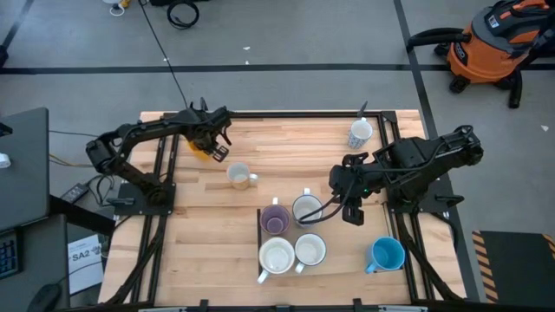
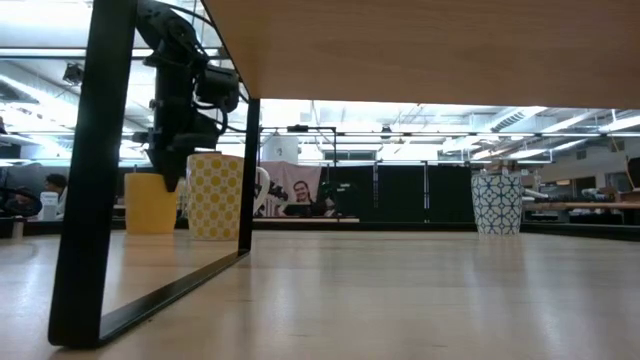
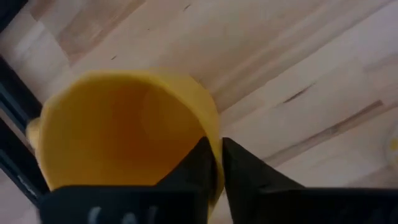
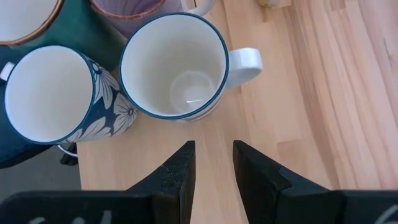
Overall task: Place coffee mugs
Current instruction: Put the yellow mug on the shelf
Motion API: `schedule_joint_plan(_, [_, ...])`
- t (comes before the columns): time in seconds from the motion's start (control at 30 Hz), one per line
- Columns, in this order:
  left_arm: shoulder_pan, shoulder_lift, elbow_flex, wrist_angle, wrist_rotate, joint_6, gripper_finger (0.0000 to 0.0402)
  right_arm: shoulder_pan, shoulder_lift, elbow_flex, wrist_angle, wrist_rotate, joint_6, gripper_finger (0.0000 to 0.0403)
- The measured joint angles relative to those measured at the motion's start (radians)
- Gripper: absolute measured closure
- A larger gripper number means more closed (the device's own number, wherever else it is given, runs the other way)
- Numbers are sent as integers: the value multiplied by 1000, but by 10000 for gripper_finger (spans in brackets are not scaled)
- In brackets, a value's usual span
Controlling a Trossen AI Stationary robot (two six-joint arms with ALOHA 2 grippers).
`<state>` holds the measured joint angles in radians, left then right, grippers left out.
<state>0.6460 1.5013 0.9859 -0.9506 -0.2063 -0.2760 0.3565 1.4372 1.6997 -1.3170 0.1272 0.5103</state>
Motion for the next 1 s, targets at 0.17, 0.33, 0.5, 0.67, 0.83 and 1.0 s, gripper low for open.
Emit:
schedule_joint_plan(0.17, [0, 0, 4, 18, 4, 75, 378, 0, 0, 0, 0, 0, -19, 289])
schedule_joint_plan(0.33, [0, 2, 79, 34, 5, 192, 377, -13, 0, 0, 0, 0, -70, 289])
schedule_joint_plan(0.5, [-6, 2, 230, 55, 7, 261, 377, -59, 0, 0, 0, 0, -125, 289])
schedule_joint_plan(0.67, [-42, 39, 439, 71, 46, 264, 377, -118, 0, 0, 0, -32, -197, 289])
schedule_joint_plan(0.83, [-120, 138, 670, 69, 116, 316, 377, -176, 0, 0, 0, -91, -262, 289])
schedule_joint_plan(1.0, [-218, 259, 862, -43, 180, 424, 377, -226, 0, 0, -3, -103, -319, 289])
